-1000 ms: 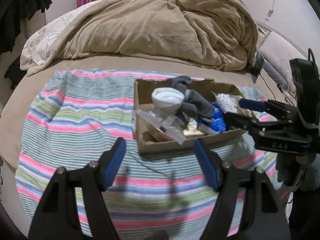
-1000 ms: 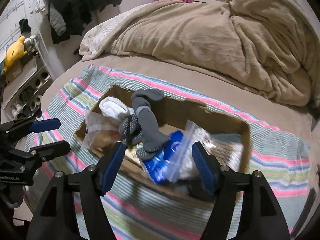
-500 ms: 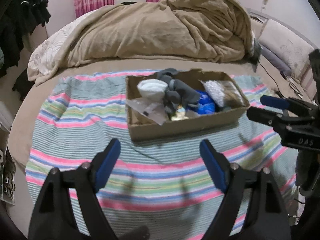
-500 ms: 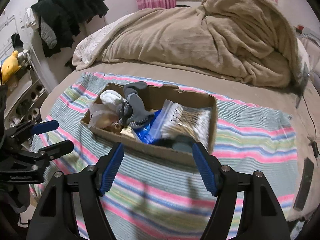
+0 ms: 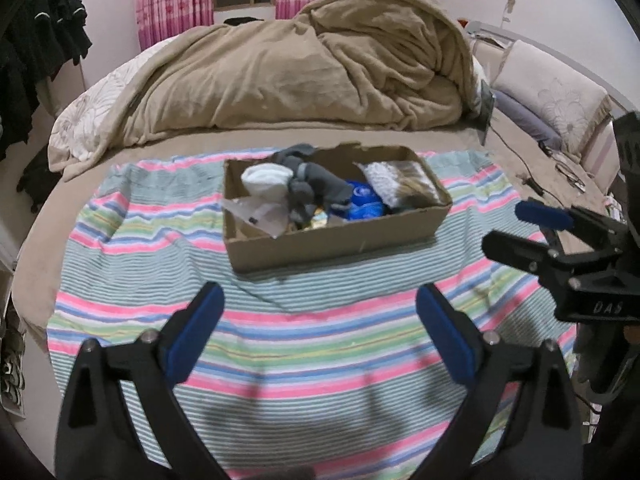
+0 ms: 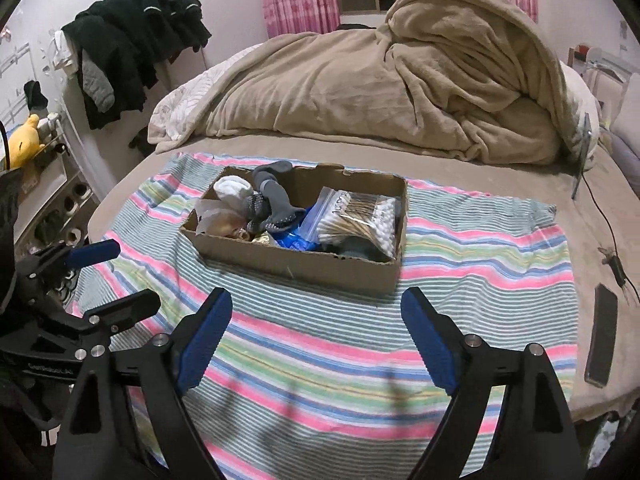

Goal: Organize objects

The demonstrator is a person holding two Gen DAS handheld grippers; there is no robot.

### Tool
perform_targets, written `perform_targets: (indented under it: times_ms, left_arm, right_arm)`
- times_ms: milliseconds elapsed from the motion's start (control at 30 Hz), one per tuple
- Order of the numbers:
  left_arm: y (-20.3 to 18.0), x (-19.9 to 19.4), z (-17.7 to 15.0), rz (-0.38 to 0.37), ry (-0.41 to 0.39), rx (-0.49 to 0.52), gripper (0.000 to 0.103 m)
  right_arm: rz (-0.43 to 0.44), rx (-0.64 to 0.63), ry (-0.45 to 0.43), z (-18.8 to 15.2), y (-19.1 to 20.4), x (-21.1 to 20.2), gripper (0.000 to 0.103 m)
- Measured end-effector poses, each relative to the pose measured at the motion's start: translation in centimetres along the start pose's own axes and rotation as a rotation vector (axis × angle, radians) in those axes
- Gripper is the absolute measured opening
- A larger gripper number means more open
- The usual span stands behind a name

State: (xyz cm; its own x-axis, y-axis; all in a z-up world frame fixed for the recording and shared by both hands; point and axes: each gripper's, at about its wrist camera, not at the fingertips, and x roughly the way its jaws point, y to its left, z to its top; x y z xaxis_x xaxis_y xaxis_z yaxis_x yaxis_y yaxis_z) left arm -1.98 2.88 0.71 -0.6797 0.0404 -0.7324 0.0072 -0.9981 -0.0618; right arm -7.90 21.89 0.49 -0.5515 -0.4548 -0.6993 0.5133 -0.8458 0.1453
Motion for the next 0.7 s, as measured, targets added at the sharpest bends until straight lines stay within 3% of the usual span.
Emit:
perform_targets:
  times_ms: [700]
  left_arm:
    - [1.2, -0.9, 0.1, 0.002, -0.024, -0.032, 0.098]
  right_arm:
    - [-0.014, 0.002, 0.003, -0.3, 0.5, -0.2, 0.089]
